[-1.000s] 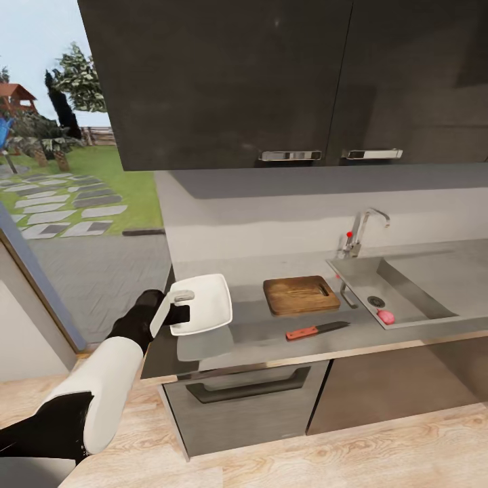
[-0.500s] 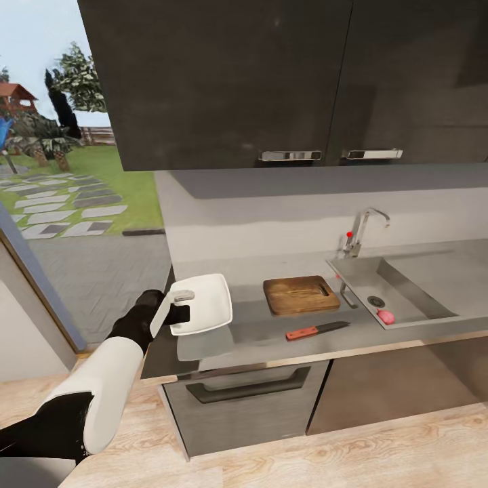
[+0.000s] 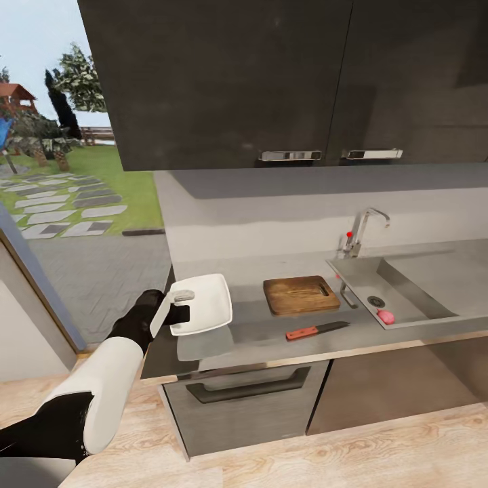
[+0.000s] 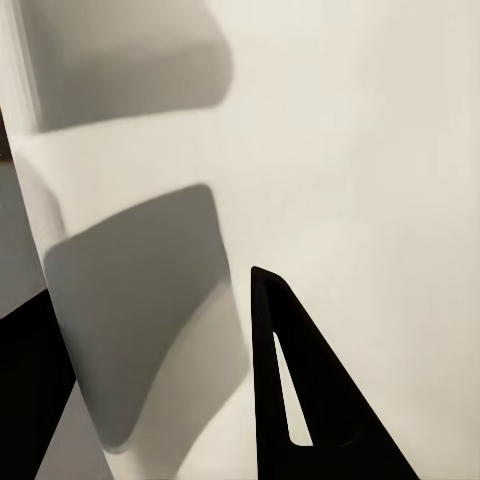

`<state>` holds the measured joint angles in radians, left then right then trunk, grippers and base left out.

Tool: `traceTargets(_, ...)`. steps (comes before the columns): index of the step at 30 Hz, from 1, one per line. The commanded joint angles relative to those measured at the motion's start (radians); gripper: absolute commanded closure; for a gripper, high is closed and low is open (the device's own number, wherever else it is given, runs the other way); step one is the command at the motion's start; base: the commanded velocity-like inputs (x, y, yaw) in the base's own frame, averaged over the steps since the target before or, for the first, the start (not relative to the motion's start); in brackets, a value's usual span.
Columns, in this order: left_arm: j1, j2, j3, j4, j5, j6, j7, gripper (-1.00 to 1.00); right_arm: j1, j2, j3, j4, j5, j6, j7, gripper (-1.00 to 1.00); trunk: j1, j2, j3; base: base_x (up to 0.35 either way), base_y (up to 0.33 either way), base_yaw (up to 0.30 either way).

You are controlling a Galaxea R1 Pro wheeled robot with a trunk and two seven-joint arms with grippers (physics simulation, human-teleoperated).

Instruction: In the kitchen, take the Vidalia onion out of the sink, dice it on the chopping board with the paring knife, put the diced onion into the bowl on the countertop, then place both the paring knife and the chopping board into the sink.

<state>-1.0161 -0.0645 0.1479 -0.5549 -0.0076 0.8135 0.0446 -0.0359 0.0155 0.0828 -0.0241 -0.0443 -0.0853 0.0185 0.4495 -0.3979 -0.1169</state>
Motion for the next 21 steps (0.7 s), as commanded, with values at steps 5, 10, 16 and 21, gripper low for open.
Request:
traceTargets(5,-0.001,-0.001,0.004,-0.005,0.0,0.009,0.003,1.0,-0.001,0.0,0.008,0.001,-0.005,-0.004,0.001,-1.0,0.001,-0.002,-0.002,0.0,0.0,0.0)
traceTargets(10,-0.001,-0.001,-0.004,-0.005,0.0,0.01,0.003,1.0,-0.001,0.0,0.008,0.001,-0.005,-0.004,0.0,-1.0,0.001,-0.002,-0.002,0.0,0.0,0.0)
traceTargets(16,-0.001,-0.001,-0.012,-0.005,0.0,0.01,0.003,-1.0,-0.001,0.0,0.008,0.001,-0.005,-0.004,0.0,-1.0,0.001,-0.002,-0.002,0.0,0.0,0.0)
traceTargets(21,-0.001,-0.001,-0.014,-0.006,0.0,0.01,0.003,-1.0,-0.001,0.0,0.008,0.001,-0.005,-0.004,0.0,-1.0,0.001,-0.002,-0.002,0.0,0.0,0.0)
